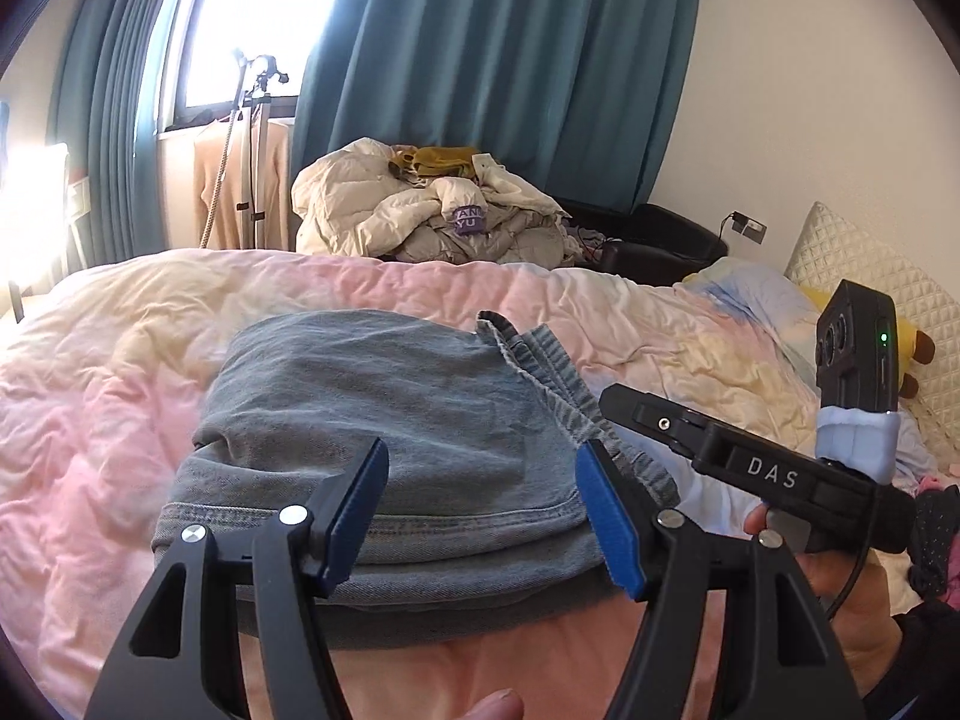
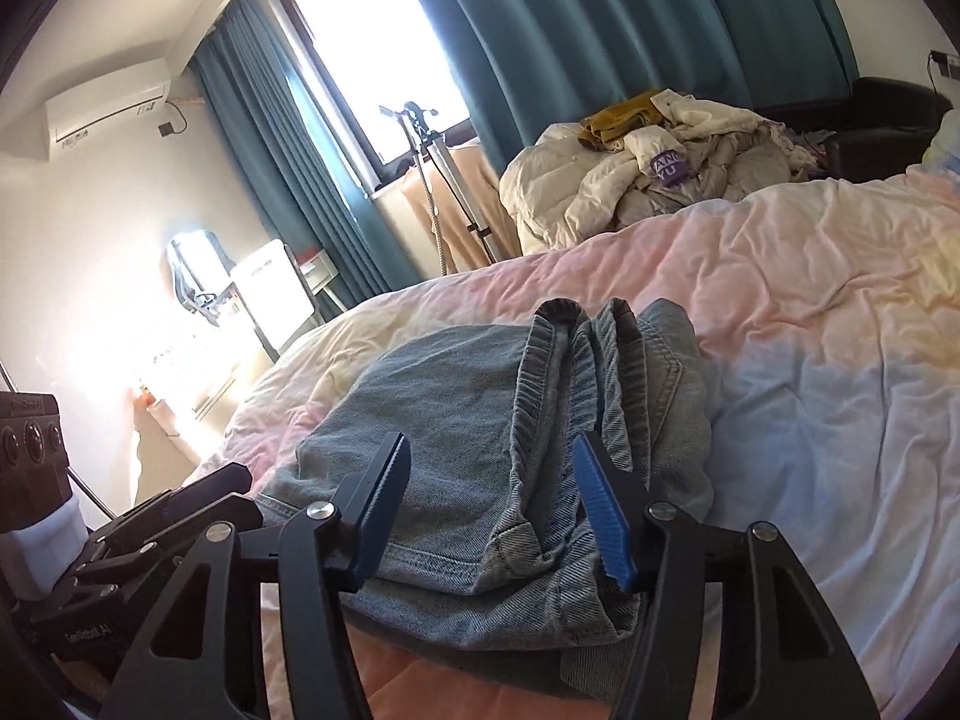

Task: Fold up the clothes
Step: 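Close the right gripper on the folded denim edge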

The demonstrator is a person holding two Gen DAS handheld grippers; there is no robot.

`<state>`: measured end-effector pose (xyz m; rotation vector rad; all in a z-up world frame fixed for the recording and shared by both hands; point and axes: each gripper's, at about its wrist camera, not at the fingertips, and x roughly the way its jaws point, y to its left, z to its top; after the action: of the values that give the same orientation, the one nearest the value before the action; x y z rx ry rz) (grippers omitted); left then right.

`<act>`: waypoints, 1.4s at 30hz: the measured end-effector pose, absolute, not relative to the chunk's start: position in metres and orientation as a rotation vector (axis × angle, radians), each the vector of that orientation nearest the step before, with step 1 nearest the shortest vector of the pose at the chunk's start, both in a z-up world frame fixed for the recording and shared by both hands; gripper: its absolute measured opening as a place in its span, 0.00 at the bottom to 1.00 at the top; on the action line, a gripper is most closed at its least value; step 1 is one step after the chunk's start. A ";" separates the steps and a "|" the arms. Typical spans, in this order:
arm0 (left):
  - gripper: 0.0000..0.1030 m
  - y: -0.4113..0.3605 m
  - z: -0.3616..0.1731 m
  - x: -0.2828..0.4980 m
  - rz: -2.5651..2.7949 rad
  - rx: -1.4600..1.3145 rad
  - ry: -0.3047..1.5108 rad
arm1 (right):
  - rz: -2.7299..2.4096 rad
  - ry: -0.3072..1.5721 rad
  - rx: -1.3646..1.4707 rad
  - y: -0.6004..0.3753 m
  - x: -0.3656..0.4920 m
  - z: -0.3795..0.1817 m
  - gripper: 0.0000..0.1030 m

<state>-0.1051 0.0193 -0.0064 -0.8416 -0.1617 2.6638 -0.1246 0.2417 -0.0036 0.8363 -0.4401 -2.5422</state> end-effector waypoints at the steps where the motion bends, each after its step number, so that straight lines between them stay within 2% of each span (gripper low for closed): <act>1: 0.65 0.017 -0.008 -0.107 2.666 -0.843 -0.171 | -2.547 -0.415 0.839 0.237 -0.127 -0.005 0.49; 9: 0.65 0.013 -0.021 -0.119 2.633 -0.870 -0.210 | -2.672 -0.228 0.899 0.206 -0.147 -0.025 0.23; 12: 0.65 0.012 -0.024 -0.123 2.626 -0.885 -0.219 | -2.705 -0.219 0.937 0.208 -0.155 -0.033 0.14; 14: 0.65 0.010 -0.025 -0.126 2.628 -0.895 -0.229 | -2.713 -0.240 0.979 0.212 -0.159 -0.039 0.08; 21: 0.65 0.003 -0.028 -0.130 2.662 -0.937 -0.248 | -2.607 -0.549 1.155 0.244 -0.165 -0.063 0.05; 25: 0.65 0.004 -0.031 -0.129 2.688 -0.957 -0.230 | -2.562 -0.641 1.152 0.255 -0.158 -0.063 0.05; 31: 0.65 0.005 -0.039 -0.133 2.713 -1.003 -0.207 | -2.656 -0.480 0.981 0.242 -0.146 -0.028 0.11; 32: 0.65 0.004 -0.040 -0.134 2.716 -1.011 -0.207 | -2.661 -0.458 0.960 0.239 -0.149 -0.023 0.19; 33: 0.65 0.004 -0.042 -0.135 2.721 -1.021 -0.206 | -2.657 -0.436 0.955 0.236 -0.155 -0.020 0.31; 36: 0.65 0.004 -0.047 -0.138 2.733 -1.053 -0.203 | -2.623 -0.374 0.982 0.226 -0.179 -0.017 0.45; 42: 0.65 0.011 -0.059 -0.146 2.757 -1.101 -0.122 | -2.628 -0.293 1.111 0.219 -0.225 -0.031 0.48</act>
<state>-0.1462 0.0106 -0.0591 -1.1014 -0.1220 2.7570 -0.2249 0.2194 -0.0313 1.1106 -0.2934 -2.6281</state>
